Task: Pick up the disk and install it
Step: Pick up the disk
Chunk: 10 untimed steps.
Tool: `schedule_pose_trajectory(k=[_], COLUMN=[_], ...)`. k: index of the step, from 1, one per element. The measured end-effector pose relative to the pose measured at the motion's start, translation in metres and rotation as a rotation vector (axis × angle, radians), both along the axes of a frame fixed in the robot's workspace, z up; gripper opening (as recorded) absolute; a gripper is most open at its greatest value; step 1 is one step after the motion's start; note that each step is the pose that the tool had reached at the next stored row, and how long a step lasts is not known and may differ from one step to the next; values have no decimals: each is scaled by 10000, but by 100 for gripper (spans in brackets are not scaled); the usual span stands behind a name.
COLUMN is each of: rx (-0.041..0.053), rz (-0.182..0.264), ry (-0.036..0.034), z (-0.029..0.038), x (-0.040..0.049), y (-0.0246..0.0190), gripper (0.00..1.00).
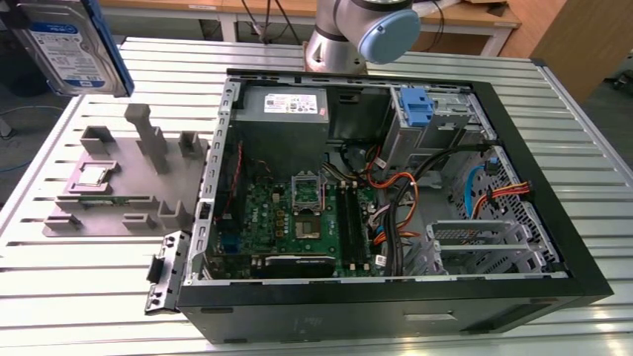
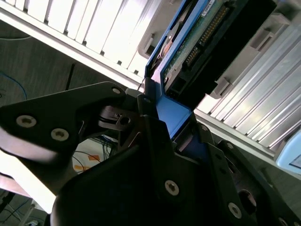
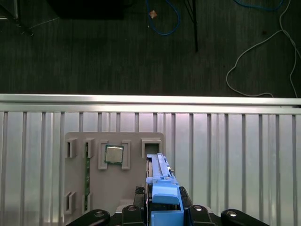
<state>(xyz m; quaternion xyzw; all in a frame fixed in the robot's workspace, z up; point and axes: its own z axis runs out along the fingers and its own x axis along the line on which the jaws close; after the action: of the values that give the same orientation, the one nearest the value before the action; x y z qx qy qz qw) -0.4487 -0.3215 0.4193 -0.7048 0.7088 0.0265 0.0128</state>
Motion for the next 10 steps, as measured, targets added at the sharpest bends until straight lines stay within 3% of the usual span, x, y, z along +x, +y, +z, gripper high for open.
schedule_pose_trajectory(k=[10], rx=[0], rz=[0], ry=[-1], z=[72], x=[0], y=[0], gripper=[37])
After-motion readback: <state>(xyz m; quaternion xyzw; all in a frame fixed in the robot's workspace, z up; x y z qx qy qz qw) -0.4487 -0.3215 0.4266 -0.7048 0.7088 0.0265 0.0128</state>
